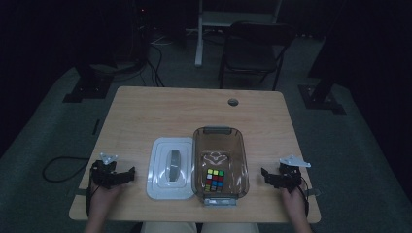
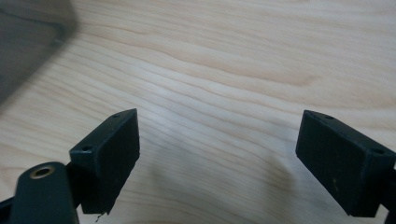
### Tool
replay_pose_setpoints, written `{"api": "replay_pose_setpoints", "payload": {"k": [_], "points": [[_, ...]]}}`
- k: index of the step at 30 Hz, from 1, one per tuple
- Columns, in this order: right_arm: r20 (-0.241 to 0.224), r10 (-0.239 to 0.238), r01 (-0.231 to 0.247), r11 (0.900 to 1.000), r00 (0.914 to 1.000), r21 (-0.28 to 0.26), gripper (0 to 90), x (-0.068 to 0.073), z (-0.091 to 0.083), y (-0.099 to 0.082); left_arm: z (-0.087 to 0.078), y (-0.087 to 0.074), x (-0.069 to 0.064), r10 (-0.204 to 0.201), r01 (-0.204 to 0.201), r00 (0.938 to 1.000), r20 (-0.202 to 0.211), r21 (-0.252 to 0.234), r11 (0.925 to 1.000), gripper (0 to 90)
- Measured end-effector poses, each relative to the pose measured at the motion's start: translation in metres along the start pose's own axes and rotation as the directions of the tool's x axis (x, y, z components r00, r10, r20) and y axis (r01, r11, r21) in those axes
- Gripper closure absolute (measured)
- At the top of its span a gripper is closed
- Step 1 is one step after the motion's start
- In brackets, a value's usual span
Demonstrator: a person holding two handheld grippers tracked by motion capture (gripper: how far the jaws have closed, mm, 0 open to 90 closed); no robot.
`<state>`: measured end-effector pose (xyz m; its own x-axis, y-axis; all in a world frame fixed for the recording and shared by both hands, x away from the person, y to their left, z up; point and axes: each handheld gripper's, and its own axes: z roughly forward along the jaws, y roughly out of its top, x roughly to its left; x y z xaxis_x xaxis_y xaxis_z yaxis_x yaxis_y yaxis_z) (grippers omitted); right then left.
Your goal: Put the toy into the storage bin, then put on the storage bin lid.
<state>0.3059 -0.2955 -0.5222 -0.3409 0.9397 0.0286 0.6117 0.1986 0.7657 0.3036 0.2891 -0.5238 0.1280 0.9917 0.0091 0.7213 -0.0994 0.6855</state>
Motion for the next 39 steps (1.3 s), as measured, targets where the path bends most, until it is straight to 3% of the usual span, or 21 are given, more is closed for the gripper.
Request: {"api": "replay_pose_setpoints", "payload": {"k": [3, 5, 13, 39], "points": [[0.023, 0.013, -0.013, 0.9999, 0.9996, 0.004, 13.4, -0.0029, -0.0001, -0.001, 0.0, 0.0, 0.0, 0.0, 0.0, 1.0, 0.0, 0.0, 1.0, 1.1], [0.074, 0.017, -0.019, 0.9994, 0.9971, 0.027, 13.4, -0.0054, 0.001, -0.0028, 0.0, 0.0, 0.0, 0.001, -0.001, 1.0, 0.0, 0.0, 1.0, 1.1], [0.093, 0.045, -0.05, 0.9972, 0.9947, 0.055, 13.3, -0.0085, 0.0031, -0.0044, 0.0, 0.0, 0.0, 0.001, -0.001, 1.0, 0.0, 0.0, 1.0, 1.1], [0.086, 0.051, -0.056, 0.9966, 0.995, 0.06, 12.5, -0.009, 0.0035, -0.0043, -0.0007, 0.0004, 0.0001, 0.002, -0.002, 1.0, 0.003, 0.007, 1.0, 1.2]]}}
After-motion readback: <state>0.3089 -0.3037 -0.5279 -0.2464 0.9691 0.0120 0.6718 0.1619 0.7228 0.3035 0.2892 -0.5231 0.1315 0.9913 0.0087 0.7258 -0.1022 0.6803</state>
